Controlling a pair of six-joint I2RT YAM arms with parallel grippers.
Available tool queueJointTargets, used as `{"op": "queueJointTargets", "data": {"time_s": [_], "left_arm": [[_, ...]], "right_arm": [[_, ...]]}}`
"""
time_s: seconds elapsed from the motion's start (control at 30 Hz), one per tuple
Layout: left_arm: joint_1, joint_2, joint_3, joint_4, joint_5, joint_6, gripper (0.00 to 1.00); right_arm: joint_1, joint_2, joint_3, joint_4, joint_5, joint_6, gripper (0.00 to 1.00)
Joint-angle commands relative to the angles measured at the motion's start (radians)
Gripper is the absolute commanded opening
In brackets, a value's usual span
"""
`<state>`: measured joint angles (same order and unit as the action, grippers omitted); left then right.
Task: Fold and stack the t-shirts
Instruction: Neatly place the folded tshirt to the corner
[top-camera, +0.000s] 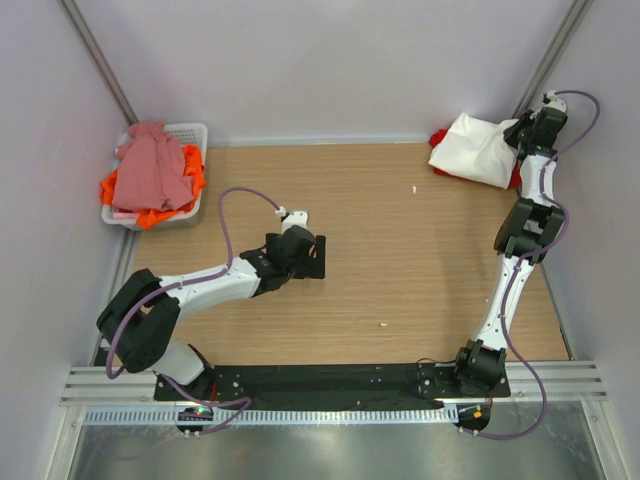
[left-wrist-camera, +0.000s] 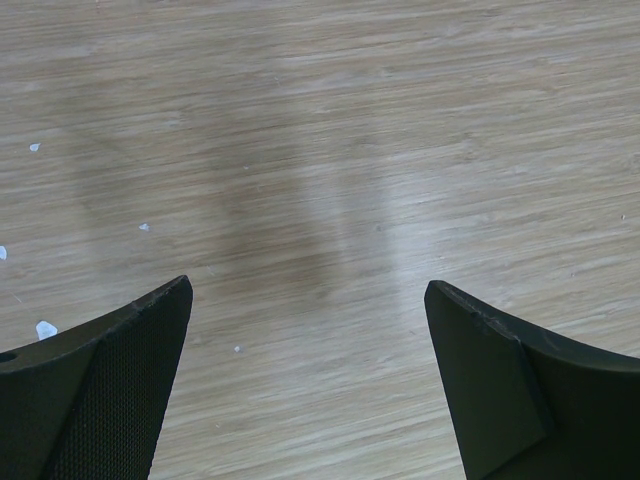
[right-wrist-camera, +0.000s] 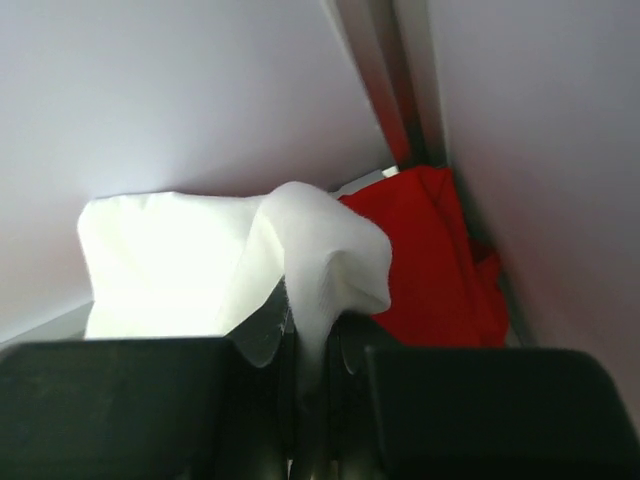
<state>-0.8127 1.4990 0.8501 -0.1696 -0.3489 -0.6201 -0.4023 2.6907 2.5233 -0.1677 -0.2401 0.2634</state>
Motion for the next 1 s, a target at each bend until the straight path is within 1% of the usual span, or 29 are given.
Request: {"op": "queueJointTargets", "data": {"time_s": [0.0,0.03,0.07,0.1,0.13,0.17,0.2,0.23,0.27,0.37,0.43,0.47,0.5,0.53,0.57,0.67,0.7,0.83,0.87,0.9,0.93,0.97], "left_arm": [[-0.009,-0.022,0.012,0.035,-0.041,0.006,0.99],[-0.011,-0.023,0.01,0.035,-0.044,0.006,0.99],[-0.013,-0.023,0.01,0.036,-0.045,0.006,0.99],[-0.014,-0.025,0.01,0.036,-0.047,0.008,0.99],[-0.014,-0.026,0.01,0.036,-0.047,0.008,1.0],[-0.016,-0.025,0.009,0.038,-0.048,0.008,0.99],[-0.016,-0.028,0.009,0.039,-0.05,0.008,0.99],[-0.016,-0.029,0.009,0.039,-0.051,0.008,0.99],[-0.017,-0.031,0.007,0.041,-0.052,0.008,0.99],[-0.023,-0.037,0.0,0.051,-0.059,0.008,0.99],[-0.028,-0.039,-0.006,0.059,-0.064,0.01,0.99],[-0.028,-0.039,-0.005,0.061,-0.064,0.011,0.99],[-0.031,-0.037,-0.006,0.062,-0.068,0.011,0.99],[-0.034,-0.039,-0.006,0.064,-0.068,0.014,0.99],[-0.034,-0.04,-0.008,0.065,-0.07,0.014,0.99],[-0.036,-0.048,-0.019,0.073,-0.07,0.014,0.99],[-0.036,-0.052,-0.02,0.077,-0.07,0.016,0.99],[-0.036,-0.06,-0.029,0.087,-0.07,0.016,1.0],[-0.036,-0.062,-0.031,0.09,-0.07,0.016,1.0],[-0.036,-0.065,-0.032,0.093,-0.071,0.016,0.99],[-0.036,-0.063,-0.033,0.093,-0.07,0.016,1.0],[-0.036,-0.066,-0.034,0.094,-0.07,0.017,1.0]], "right_arm": [[-0.013,0.008,-0.018,0.132,0.134,-0.052,0.12],[-0.013,0.004,-0.033,0.151,0.162,-0.062,0.21],[-0.013,0.003,-0.056,0.154,0.22,-0.085,0.33],[-0.013,0.001,-0.061,0.151,0.279,-0.095,0.69],[-0.015,-0.006,-0.069,0.149,0.326,-0.102,0.83],[-0.016,-0.015,-0.083,0.145,0.435,-0.118,0.96],[-0.018,-0.026,-0.087,0.128,0.5,-0.124,0.99],[-0.021,-0.067,-0.096,0.123,0.562,-0.122,1.0],[-0.027,-0.092,-0.124,0.12,0.655,-0.119,1.0],[-0.038,-0.221,-0.188,0.108,0.807,-0.092,1.0],[-0.041,-0.299,-0.23,0.106,0.828,-0.063,1.0],[-0.041,-0.377,-0.276,0.108,0.835,-0.056,1.0],[-0.041,-0.414,-0.297,0.1,0.84,-0.02,1.0],[-0.041,-0.446,-0.317,0.094,0.835,0.0,1.0],[-0.041,-0.518,-0.357,0.086,0.828,0.022,1.0],[-0.041,-0.597,-0.415,0.044,0.757,0.108,1.0],[-0.04,-0.632,-0.422,0.004,0.736,0.123,1.0],[-0.04,-0.678,-0.434,-0.136,0.618,0.181,1.0],[-0.04,-0.689,-0.466,-0.185,0.599,0.207,1.0],[-0.04,-0.724,-0.5,-0.197,0.582,0.223,1.0],[-0.04,-0.75,-0.6,-0.199,0.521,0.244,1.0],[-0.04,-0.775,-0.662,-0.172,0.478,0.279,0.99]]}}
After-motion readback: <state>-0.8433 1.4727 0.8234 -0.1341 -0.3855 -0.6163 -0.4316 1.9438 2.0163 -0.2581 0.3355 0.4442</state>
